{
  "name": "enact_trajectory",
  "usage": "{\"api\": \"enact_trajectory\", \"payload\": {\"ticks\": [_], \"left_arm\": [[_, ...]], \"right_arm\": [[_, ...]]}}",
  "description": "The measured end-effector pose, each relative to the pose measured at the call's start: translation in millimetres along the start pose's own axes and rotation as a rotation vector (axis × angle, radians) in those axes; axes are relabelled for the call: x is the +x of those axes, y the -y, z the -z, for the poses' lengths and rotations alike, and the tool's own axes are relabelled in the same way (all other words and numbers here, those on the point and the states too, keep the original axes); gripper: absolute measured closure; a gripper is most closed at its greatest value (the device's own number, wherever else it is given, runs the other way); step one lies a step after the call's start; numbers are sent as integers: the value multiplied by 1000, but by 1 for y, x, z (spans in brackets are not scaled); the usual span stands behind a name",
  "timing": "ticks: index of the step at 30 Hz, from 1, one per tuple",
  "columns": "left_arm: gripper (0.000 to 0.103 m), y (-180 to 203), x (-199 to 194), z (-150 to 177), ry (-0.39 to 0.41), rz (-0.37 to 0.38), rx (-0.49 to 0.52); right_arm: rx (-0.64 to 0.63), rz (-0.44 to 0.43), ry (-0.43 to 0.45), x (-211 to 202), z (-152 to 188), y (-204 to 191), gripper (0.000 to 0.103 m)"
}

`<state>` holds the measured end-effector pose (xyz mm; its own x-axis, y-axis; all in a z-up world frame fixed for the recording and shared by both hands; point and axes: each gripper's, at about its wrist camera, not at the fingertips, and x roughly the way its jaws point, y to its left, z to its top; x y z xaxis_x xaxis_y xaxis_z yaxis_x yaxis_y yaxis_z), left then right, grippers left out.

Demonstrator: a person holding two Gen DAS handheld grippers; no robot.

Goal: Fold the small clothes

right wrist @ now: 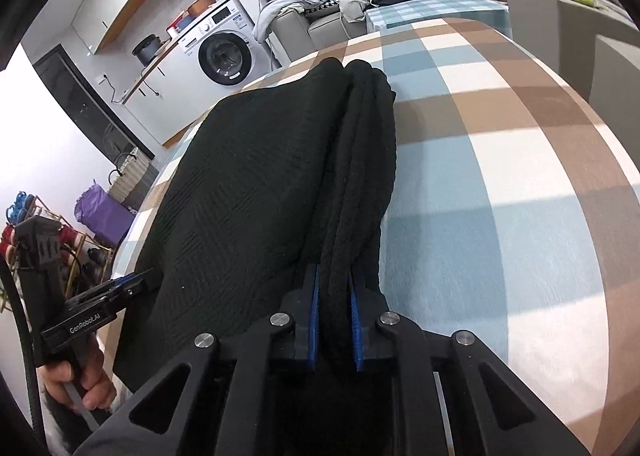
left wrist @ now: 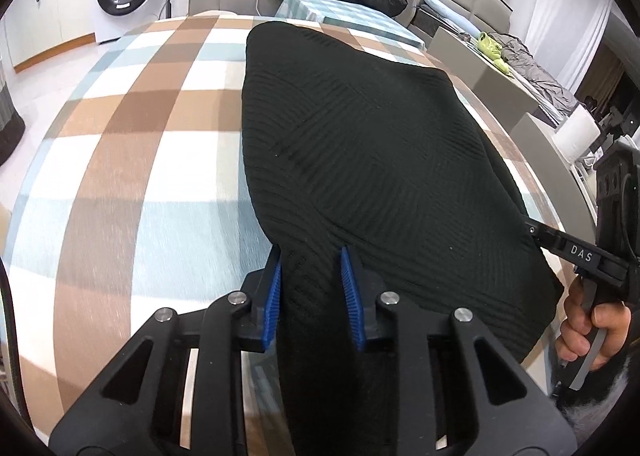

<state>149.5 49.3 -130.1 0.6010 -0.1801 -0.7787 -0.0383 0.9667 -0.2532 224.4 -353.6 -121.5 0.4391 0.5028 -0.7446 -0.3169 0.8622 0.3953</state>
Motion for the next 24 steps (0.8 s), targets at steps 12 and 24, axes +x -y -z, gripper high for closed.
{"api": "enact_trajectory", "payload": {"ticks": [12, 24], "left_arm": [[78, -4, 10, -21, 32, -47, 17], [27, 4, -45, -3, 144, -101, 58]], "right_arm": [[-41, 54, 8, 19, -28, -13, 90], [-148, 82, 150, -39, -22, -20, 31]]}}
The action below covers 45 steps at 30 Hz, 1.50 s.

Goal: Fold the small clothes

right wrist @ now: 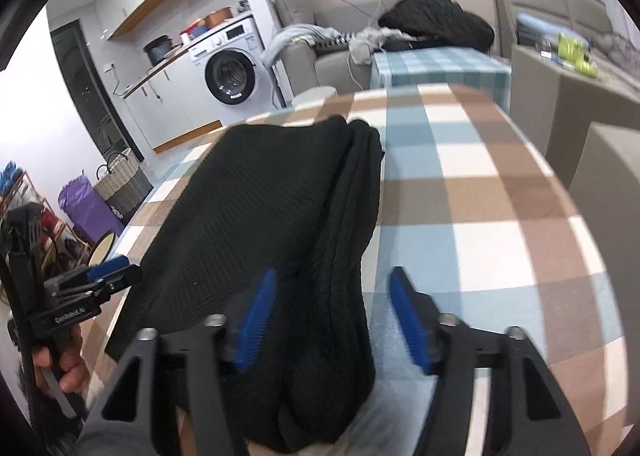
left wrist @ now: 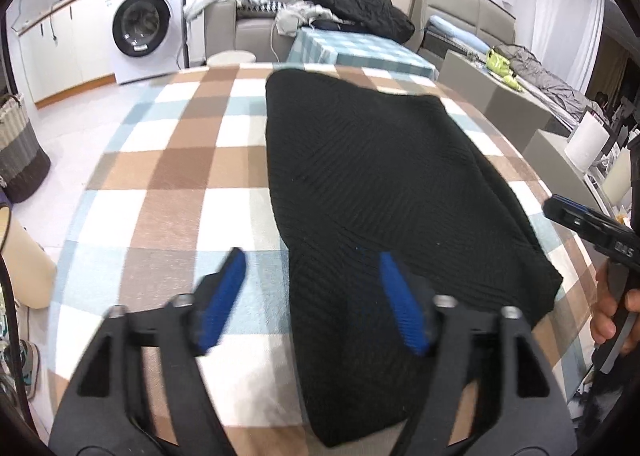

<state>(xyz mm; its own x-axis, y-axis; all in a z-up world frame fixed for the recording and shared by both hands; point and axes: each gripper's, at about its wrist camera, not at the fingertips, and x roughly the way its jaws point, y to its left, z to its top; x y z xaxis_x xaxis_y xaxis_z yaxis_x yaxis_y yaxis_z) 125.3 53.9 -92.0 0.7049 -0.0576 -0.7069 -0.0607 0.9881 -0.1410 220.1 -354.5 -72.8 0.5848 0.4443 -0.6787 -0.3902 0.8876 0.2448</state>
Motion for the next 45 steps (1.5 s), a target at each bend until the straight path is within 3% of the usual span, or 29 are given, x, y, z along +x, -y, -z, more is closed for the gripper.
{"api": "enact_trajectory", "payload": {"ticks": [2, 5, 7, 17, 24, 45], "left_arm": [[22, 1, -14, 2, 29, -4, 4], [12, 4, -34, 6, 88, -22, 9], [1, 6, -46, 10, 134, -25, 13], [1, 12, -65, 26, 227, -35, 29], [1, 9, -75, 33, 290, -68, 59], [1, 6, -73, 49, 326, -14, 57]], "right_arm": [[-19, -14, 34, -12, 1, -2, 13], [-39, -41, 89, -32, 5, -7, 0], [-58, -68, 103, -38, 8, -10, 0], [-101, -143, 182, -55, 26, -14, 0], [-177, -139, 241, -62, 39, -19, 0], [-239, -140, 277, -56, 54, -28, 0]]}}
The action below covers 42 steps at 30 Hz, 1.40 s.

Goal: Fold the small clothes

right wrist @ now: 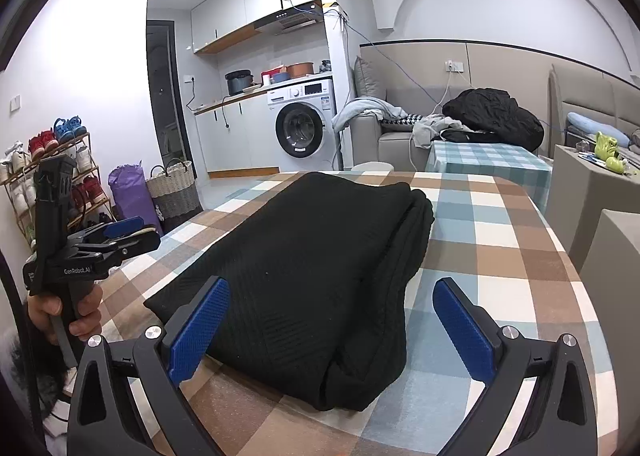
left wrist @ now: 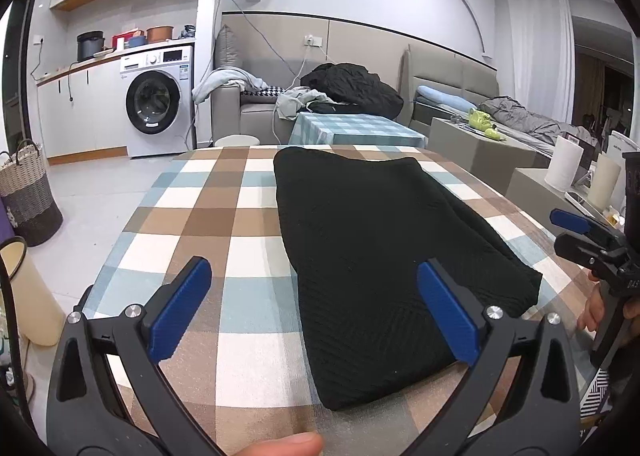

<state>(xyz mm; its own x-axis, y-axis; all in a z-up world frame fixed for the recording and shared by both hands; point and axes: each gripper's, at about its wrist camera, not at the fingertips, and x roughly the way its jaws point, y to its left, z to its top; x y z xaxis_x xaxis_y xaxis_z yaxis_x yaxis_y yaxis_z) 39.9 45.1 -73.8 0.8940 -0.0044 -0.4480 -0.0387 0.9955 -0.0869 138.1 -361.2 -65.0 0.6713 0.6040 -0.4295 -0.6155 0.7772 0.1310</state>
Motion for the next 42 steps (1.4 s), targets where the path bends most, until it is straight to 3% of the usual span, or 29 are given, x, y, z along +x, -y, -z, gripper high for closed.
{"api": "enact_trajectory", "payload": {"ticks": [11, 42], "left_arm": [[1, -1, 4, 0, 0, 6, -7], [1, 3, 6, 4, 4, -10, -9]], "right_arm": [[-5, -3, 42, -2, 1, 0, 0], [1, 7, 39, -4, 2, 2, 0]]}}
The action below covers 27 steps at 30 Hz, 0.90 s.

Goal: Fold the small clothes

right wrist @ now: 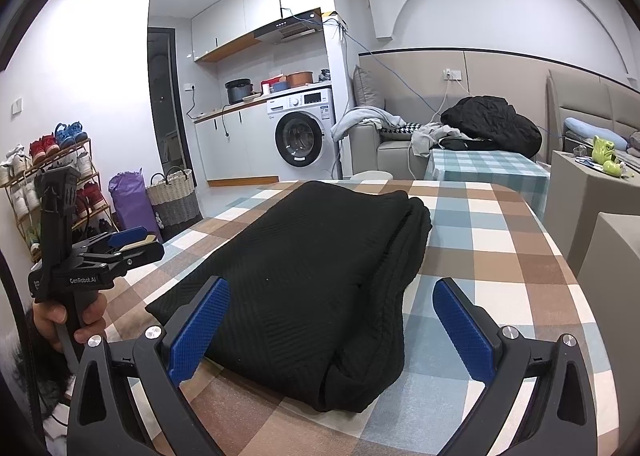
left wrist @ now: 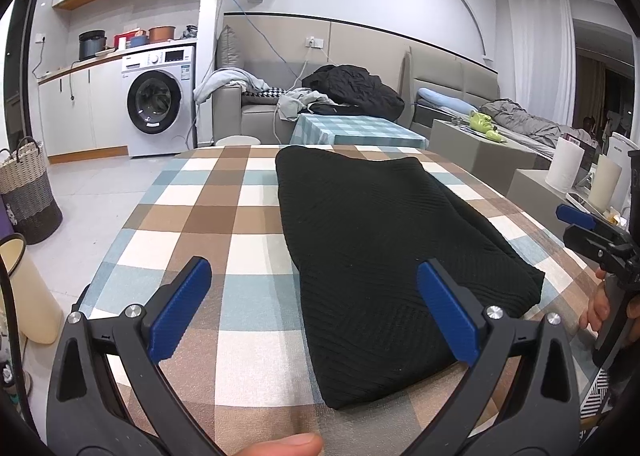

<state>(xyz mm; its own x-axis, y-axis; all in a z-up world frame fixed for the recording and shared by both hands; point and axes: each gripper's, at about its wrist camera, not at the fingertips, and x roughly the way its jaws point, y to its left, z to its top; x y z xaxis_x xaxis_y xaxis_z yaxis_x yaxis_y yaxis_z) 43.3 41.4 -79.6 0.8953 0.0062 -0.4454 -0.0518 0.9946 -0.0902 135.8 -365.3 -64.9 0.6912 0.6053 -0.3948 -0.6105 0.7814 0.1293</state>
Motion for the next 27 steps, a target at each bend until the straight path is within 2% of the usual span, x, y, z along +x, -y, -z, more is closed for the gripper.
{"api": "enact_trajectory", "payload": {"ticks": [27], "left_arm": [[0, 1, 1, 1, 3, 5, -6]], "right_arm": [[-2, -6, -4, 2, 1, 0, 0]]}}
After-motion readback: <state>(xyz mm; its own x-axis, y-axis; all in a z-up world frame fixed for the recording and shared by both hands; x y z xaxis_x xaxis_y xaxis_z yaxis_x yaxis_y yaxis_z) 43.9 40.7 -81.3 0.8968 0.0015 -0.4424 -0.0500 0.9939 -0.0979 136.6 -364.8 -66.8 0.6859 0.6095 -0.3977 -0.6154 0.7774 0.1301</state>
